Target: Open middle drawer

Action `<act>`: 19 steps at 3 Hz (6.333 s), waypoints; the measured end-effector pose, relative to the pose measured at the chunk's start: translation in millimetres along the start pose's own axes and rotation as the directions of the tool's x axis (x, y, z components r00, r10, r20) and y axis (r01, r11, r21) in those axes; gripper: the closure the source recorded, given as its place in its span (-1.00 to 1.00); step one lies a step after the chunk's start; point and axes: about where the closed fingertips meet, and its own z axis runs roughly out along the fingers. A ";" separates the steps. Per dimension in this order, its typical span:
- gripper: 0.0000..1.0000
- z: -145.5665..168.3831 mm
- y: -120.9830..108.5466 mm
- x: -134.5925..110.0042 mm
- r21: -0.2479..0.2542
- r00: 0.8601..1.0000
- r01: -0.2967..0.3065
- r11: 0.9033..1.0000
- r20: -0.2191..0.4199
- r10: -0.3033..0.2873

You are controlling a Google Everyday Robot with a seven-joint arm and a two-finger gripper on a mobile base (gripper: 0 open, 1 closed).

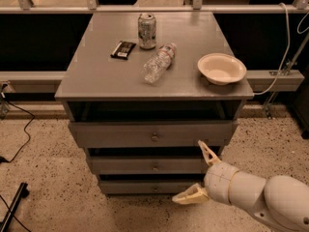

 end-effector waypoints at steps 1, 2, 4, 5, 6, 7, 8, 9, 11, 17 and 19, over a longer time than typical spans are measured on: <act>-1.00 9.3 -14.0 3.5 -0.103 0.997 0.074 0.992 -0.016 -0.076; -1.00 29.0 -8.1 30.3 -0.346 0.980 0.153 0.926 -0.070 -0.188; -1.00 37.1 7.2 22.3 -0.392 0.977 0.167 0.905 -0.057 -0.205; -1.00 54.9 5.6 54.3 -0.412 0.968 0.184 0.892 -0.082 -0.238; -1.00 71.0 8.6 99.2 -0.460 0.961 0.192 0.867 -0.091 -0.261; -1.00 80.7 13.5 140.0 -0.500 0.959 0.191 0.844 -0.088 -0.269; -1.00 89.7 14.4 166.9 -0.524 0.958 0.188 0.831 -0.089 -0.273; -1.00 100.9 7.6 182.9 -0.527 0.956 0.187 0.829 -0.098 -0.278; -1.00 130.1 -30.9 202.4 -0.511 0.950 0.191 0.838 -0.120 -0.289; 0.44 160.0 -29.1 212.1 -0.478 0.939 0.176 0.861 -0.182 -0.293; 0.56 126.3 5.4 154.9 -0.448 0.959 0.198 0.872 -0.094 -0.266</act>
Offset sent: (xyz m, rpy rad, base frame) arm 0.0327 0.0066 -0.0698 -0.2823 0.2726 0.5909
